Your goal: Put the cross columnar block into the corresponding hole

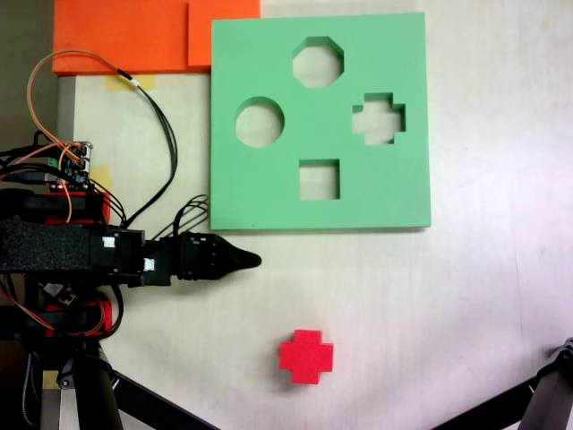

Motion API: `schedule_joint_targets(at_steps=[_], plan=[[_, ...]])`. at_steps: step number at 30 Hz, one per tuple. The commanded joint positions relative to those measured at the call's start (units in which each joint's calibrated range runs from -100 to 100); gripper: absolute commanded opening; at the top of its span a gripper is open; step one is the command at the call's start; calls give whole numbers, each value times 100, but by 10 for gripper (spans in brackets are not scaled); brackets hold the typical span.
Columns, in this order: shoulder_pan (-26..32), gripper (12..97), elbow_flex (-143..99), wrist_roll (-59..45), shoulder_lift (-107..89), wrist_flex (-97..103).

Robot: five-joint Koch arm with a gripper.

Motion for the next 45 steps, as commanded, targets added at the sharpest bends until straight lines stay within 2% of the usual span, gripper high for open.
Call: schedule_joint_targets(at_steps=[1, 14, 19, 21, 22, 26, 32, 38, 41, 42, 45], plan=[[10, 493, -108, -15, -41, -561], [151, 495, -108, 112, -41, -445], [132, 493, -108, 1851, -41, -156], [112, 483, -108, 3072, -41, 142], [83, 479, -108, 3311, -41, 46], [68, 477, 889, 4059, -41, -1322], [-24, 454, 3252, 4894, -41, -5087], [-68, 456, 4349, 4977, -41, -7426], [-327, 458, 4897, 4977, -41, -8043], [-400, 485, 5047, 4972, -41, -8197], [-444, 677, 5386, 4952, -41, -8341]])
